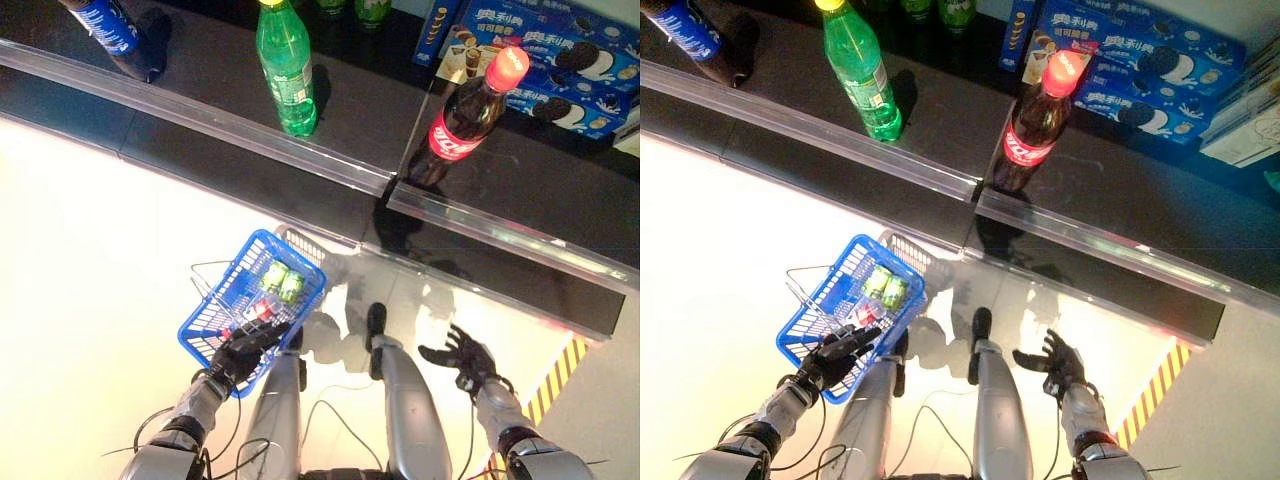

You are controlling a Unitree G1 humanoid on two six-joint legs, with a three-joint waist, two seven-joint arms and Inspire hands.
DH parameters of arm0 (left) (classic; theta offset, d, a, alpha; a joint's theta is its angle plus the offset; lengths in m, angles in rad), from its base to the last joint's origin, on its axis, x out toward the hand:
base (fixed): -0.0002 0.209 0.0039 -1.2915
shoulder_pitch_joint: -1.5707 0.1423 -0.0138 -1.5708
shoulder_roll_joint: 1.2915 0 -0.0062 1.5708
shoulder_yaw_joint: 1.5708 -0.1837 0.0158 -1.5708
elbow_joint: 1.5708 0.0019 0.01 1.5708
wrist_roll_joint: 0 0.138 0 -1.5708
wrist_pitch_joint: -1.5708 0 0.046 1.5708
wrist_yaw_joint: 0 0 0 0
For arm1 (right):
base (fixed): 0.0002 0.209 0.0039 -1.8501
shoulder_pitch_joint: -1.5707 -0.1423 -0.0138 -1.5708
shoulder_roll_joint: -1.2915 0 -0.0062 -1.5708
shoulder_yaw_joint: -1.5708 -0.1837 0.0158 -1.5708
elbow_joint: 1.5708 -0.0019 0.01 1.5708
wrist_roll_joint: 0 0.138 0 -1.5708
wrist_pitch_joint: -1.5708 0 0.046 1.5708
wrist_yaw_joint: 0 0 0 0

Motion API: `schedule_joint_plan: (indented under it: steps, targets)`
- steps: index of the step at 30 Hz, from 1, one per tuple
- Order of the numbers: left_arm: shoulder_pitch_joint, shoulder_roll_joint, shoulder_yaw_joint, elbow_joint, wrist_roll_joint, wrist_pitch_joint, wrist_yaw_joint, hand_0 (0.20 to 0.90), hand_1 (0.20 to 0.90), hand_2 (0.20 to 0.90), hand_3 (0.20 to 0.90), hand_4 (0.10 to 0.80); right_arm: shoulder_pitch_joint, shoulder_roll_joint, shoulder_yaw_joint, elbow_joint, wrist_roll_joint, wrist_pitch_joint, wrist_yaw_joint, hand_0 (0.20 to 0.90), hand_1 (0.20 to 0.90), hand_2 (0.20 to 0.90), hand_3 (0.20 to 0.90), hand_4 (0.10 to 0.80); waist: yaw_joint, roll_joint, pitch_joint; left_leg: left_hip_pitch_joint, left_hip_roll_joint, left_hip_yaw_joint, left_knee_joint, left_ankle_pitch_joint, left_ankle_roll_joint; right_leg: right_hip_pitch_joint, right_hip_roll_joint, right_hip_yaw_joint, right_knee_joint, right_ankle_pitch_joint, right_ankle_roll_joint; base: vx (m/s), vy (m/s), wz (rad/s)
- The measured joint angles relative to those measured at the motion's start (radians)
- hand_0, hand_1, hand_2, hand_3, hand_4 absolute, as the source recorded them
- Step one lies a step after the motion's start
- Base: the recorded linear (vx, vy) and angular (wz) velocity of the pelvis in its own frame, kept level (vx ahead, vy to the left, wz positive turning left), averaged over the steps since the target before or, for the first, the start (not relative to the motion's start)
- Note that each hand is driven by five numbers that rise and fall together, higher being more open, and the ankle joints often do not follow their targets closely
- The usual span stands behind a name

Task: Pick up the drink and place into the basket.

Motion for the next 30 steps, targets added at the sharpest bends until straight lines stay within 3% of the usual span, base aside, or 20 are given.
schedule_joint_plan:
  steps: [8,17,20,30]
  targets:
    - [0.087,-0.008,0.003,-0.085,-0.019,-0.007,0.011,0.3,0.3,0.3,0.2,0.1,0.07,-0.007,0.045,-0.532,-0.017,-0.059,-0.049,0.9,0.9,0.9,0.9,0.8,-0.001,-0.004,-0.012,0.001,-0.006,-0.01,0.01,-0.002,-0.002,0.004,-0.001,-0.006,0.017,-0.003,0.0,0.011,0.002,0.03]
    - [0.117,-0.014,0.02,-0.1,-0.027,-0.007,0.013,0.3,0.3,0.3,0.2,0.1,0.16,-0.029,0.051,-0.722,-0.136,-0.011,-0.054,0.9,0.9,0.9,0.9,0.8,0.0,-0.009,-0.018,0.003,-0.019,-0.004,0.013,-0.005,0.005,0.014,-0.015,-0.001,0.004,0.001,0.014,0.012,0.034,0.01]
    - [0.122,-0.022,0.037,-0.094,-0.033,-0.003,0.013,0.3,0.3,0.3,0.2,0.1,0.177,-0.087,0.05,-0.786,-0.15,-0.009,-0.048,0.9,0.9,0.9,0.9,0.8,-0.001,-0.009,-0.018,0.021,-0.021,0.008,0.012,-0.01,0.013,0.032,-0.024,0.007,-0.008,0.001,0.015,0.047,0.078,-0.07]
    - [0.156,-0.026,0.042,-0.092,-0.067,-0.007,0.011,0.3,0.3,0.3,0.2,0.1,0.191,-0.093,-0.016,-0.933,-0.157,-0.125,-0.07,0.9,0.9,0.9,0.9,0.8,-0.009,-0.009,-0.018,0.046,-0.019,0.016,0.009,-0.016,0.024,0.066,-0.019,0.016,-0.038,0.01,0.027,0.014,0.014,-0.02]
